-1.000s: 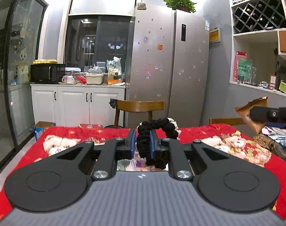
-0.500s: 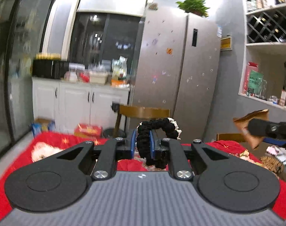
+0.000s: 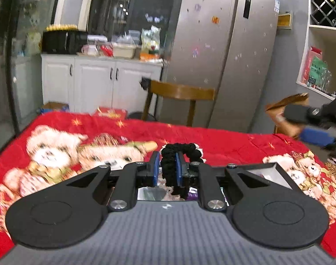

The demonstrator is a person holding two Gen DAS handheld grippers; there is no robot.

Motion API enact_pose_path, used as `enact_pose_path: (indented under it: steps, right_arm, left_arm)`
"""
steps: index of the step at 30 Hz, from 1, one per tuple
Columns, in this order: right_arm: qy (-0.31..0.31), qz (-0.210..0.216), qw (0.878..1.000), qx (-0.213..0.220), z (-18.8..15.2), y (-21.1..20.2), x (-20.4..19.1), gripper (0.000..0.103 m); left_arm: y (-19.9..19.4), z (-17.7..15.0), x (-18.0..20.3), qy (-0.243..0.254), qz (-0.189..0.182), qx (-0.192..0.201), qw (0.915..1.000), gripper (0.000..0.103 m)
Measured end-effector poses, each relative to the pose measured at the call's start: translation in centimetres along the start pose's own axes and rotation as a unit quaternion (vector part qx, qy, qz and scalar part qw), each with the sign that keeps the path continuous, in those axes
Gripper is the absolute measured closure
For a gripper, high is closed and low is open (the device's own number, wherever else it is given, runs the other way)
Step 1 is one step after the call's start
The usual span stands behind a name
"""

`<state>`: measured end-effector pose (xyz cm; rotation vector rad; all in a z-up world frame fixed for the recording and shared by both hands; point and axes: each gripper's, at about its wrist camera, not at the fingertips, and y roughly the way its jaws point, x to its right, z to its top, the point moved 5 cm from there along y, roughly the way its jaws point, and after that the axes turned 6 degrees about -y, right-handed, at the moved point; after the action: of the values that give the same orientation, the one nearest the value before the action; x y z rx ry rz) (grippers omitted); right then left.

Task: Organize objects
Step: 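Lift and carry the scrunchie and paper packet over the open box, then open both tools to release the scrunchie and packet into the box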

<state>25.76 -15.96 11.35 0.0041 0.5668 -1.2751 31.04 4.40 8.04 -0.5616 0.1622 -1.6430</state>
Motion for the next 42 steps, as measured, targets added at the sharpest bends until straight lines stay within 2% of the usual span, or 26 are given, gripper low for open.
enact_pose_path:
  steps: [5,8,12,17,26,42]
  right_arm:
    - [-0.031,-0.018,0.998,-0.059,-2.6,2.7,1.1,0.054]
    - [-0.058,-0.051,0.993,-0.094,-4.0,4.0,1.9,0.054]
    - [-0.045,-0.021,0.99,-0.132,-5.2,5.0,2.4,0.054]
    - [-0.075,-0.019,0.986,-0.146,-5.9,5.3,1.8,0.054]
    - [-0.085,-0.036,0.978,-0.189,-7.4,6.6,2.3,0.053]
    - [-0.083,-0.042,0.977,-0.193,-7.7,6.6,2.1,0.052]
  left_arm:
    - [1.9,-1.8,0.4,0.019,0.005,-0.025,0.9995,0.085]
    - [2.9,-2.7,0.5,0.019,0.004,-0.044,0.9988,0.085]
    - [3.4,-3.8,0.9,0.027,0.0,-0.064,0.9975,0.085]
    - [3.7,-4.5,1.3,0.043,0.009,-0.068,0.9967,0.084]
    - [4.1,-4.6,0.3,0.026,0.021,-0.079,0.9963,0.084]
    - [4.0,-4.6,0.6,0.034,0.021,-0.077,0.9962,0.084]
